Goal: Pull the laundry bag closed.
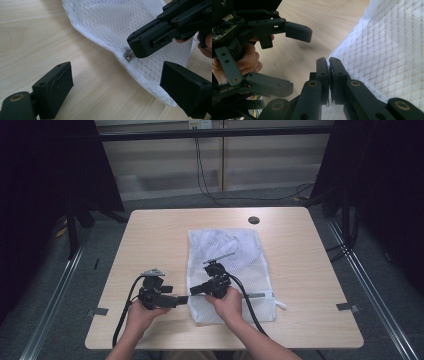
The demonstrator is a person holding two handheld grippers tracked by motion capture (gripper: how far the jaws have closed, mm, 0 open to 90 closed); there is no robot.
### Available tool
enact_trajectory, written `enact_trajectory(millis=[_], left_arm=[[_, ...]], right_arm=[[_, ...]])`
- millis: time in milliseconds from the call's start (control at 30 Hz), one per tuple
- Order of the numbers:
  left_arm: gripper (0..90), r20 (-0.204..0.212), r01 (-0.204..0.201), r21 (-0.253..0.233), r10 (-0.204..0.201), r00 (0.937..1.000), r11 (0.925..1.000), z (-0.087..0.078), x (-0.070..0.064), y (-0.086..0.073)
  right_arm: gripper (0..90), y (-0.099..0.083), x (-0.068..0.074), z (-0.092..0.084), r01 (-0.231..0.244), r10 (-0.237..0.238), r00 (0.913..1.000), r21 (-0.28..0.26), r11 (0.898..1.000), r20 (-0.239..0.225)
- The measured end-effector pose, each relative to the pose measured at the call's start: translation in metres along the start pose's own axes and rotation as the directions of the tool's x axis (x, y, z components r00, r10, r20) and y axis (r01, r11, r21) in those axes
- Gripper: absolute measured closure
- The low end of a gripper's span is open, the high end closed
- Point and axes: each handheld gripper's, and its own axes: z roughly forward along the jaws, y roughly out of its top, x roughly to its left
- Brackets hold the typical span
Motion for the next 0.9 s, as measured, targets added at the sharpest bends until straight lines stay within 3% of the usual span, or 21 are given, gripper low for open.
enact_trajectory(millis=[100, 300, 467, 567, 667, 767, 900], left_arm=[[12.9, -0.004, -0.008, 0.02, 0.008, 1.0, 0.9998, 0.003, -0.001, 0.0], [16.6, 0.027, 0.005, 0.008, -0.006, 0.9996, 1.0, 0.005, -0.003, 0.0], [22.0, 0.029, -0.027, 0.003, 0.026, 0.9992, 0.9996, 0.007, -0.005, 0.0], [26.5, 0.037, -0.024, -0.008, 0.025, 0.999, 0.9997, 0.007, -0.007, 0.0], [27.8, 0.048, -0.003, -0.009, 0.003, 0.9988, 1.0, 0.009, -0.008, 0.0], [28.4, 0.053, -0.009, 0.0, 0.009, 0.9986, 1.0, 0.011, -0.009, 0.0], [32.1, 0.088, 0.019, 0.013, -0.021, 0.9959, 0.9997, 0.014, -0.01, 0.001]], right_arm=[[87.0, 0.0, 0.001, -0.001, -0.006, 0.006, 1.0, -0.001, 1.0, 0.003], [87.1, 0.001, 0.003, -0.003, 0.004, -0.004, 1.0, -0.01, 1.0, 0.003], [87.1, 0.002, 0.004, -0.006, 0.006, -0.006, 1.0, -0.016, 1.0, 0.005], [87.0, 0.003, 0.005, -0.007, 0.007, -0.007, 1.0, -0.018, 1.0, 0.002], [87.1, 0.003, 0.005, -0.007, 0.014, -0.014, 0.9999, -0.019, 1.0, 0.002], [87.0, 0.003, 0.006, -0.007, 0.015, -0.015, 0.9999, -0.018, 1.0, 0.004], [87.1, 0.003, 0.007, -0.008, 0.013, -0.013, 0.9999, -0.018, 1.0, 0.003]])
